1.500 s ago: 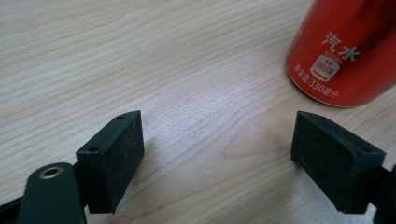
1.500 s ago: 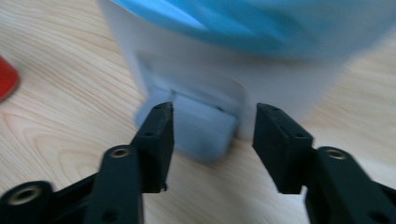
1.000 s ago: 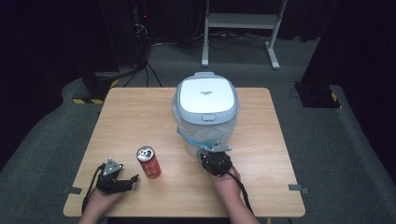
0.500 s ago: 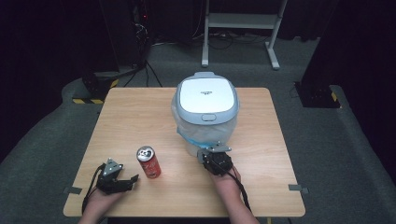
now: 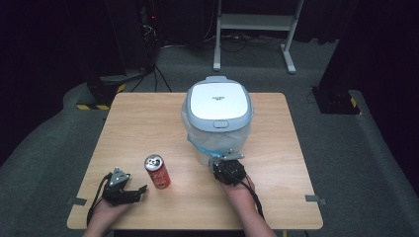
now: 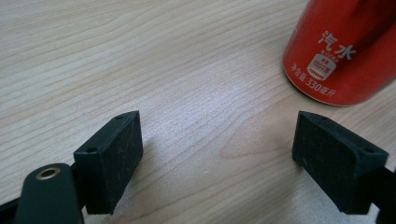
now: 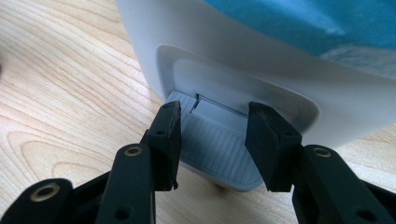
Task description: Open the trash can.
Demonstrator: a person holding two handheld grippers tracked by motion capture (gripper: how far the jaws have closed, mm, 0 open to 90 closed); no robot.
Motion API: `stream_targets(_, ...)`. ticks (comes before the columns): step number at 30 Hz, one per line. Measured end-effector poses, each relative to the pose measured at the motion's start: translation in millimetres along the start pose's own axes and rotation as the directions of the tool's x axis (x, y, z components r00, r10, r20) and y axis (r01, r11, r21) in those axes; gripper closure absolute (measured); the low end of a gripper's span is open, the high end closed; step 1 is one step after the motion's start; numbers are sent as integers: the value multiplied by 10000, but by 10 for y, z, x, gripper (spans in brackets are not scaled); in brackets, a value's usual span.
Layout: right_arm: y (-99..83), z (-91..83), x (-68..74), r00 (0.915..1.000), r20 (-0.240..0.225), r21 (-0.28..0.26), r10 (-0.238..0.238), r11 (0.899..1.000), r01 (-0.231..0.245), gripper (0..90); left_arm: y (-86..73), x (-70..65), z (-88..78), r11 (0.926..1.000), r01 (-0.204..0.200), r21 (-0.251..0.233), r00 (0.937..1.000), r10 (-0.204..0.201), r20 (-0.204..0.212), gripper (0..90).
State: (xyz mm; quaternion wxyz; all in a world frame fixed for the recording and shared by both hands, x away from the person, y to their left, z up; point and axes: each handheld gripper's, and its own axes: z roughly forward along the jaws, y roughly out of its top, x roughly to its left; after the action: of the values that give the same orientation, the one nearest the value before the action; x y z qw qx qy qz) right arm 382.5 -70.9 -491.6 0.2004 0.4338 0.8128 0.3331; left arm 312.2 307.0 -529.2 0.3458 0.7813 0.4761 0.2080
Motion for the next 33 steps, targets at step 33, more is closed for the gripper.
stream_targets(33, 7, 121, 51, 9990, 247, 986, -384, 9945, 358, 551, 1, 2, 2, 10000, -28, -1, 10000, 28, 22, 159)
